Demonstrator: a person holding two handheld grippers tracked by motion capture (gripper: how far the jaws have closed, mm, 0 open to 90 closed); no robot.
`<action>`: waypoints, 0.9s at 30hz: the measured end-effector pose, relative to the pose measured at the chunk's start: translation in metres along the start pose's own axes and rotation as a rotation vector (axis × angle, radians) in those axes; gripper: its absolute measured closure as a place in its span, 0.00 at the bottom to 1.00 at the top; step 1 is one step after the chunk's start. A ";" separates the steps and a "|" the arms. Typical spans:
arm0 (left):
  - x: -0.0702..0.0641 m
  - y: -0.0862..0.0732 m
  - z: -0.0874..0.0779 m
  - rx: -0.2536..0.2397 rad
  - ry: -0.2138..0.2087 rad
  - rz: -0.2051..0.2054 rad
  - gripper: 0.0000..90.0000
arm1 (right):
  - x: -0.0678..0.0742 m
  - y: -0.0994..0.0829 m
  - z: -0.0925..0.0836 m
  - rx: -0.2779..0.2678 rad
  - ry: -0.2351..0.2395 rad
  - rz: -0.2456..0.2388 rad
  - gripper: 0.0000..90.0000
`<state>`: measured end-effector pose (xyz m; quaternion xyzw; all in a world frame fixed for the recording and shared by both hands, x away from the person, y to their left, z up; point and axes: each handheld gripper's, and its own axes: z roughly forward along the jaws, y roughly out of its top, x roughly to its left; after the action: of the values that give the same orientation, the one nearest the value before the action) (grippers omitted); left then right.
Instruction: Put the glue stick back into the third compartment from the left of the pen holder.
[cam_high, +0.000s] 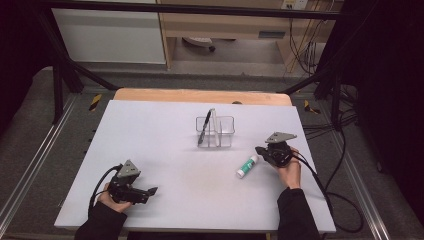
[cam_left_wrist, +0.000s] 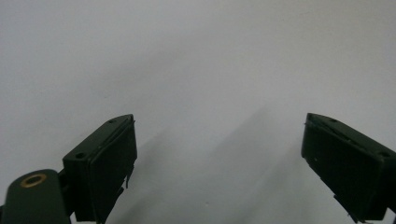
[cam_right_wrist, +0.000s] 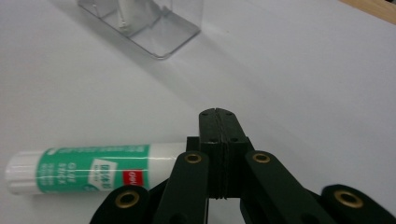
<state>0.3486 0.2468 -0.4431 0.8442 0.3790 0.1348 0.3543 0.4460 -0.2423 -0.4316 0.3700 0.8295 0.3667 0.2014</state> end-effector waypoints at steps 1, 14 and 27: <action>0.000 0.000 0.000 0.000 0.000 -0.001 0.12 | -0.003 0.000 0.001 0.009 -0.001 0.005 1.00; 0.000 0.000 0.000 0.002 0.001 0.002 0.12 | -0.002 -0.007 0.007 0.052 0.075 -0.020 1.00; -0.001 0.001 0.000 -0.001 0.000 0.001 0.12 | 0.021 -0.008 0.007 0.037 0.122 -0.032 1.00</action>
<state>0.3484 0.2455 -0.4428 0.8442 0.3784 0.1351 0.3548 0.4324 -0.2267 -0.4434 0.3375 0.8527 0.3698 0.1493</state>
